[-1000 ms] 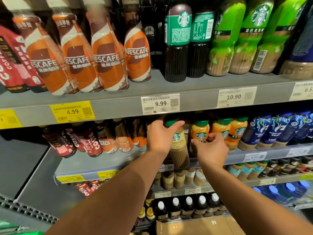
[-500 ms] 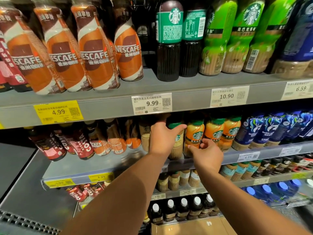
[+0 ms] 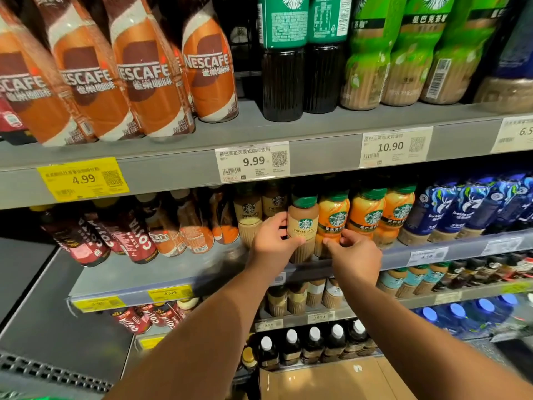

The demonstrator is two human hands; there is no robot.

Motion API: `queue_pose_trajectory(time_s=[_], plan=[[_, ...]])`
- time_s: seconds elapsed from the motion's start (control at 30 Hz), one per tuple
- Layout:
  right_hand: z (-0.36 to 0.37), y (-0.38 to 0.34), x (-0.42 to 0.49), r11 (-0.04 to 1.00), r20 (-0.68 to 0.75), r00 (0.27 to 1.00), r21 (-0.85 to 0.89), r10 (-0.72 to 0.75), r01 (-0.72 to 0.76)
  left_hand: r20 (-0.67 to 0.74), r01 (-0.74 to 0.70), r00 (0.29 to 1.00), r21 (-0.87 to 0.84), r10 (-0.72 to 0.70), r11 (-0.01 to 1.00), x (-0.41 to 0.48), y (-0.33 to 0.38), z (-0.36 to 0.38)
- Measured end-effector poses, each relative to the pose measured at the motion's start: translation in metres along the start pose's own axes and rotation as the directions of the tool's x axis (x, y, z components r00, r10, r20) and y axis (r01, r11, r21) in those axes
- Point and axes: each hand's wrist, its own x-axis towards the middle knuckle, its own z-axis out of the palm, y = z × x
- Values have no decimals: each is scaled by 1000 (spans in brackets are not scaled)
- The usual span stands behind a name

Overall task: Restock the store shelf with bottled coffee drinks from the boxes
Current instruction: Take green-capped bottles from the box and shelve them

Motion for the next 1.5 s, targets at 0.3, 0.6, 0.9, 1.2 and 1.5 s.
queue_pose_trajectory(time_s=[0.3,0.6,0.9,1.2,1.5], plan=[[-1,-3,-2,1000,-42,999,-13,-1,1,56,34,998,-54,-31,998,-2,-7,-2],[-18,-21,-44,892,145,973,-392,-179,223,56,-70,997,498,49,865,-38,-15,-53],[-24,-58,-129,531,518,849,-693,-103,487,222,-233,971,805,87,545,-120,-10,-108],[-45,-63,-222,405,676,729,-641,-104,652,3,-22,999,899,44,437,-246,-17,-153],[-56,-93,-333,433,794,586,-476,-164,766,-181,180,983,893,-38,412,-368,-2,-205]])
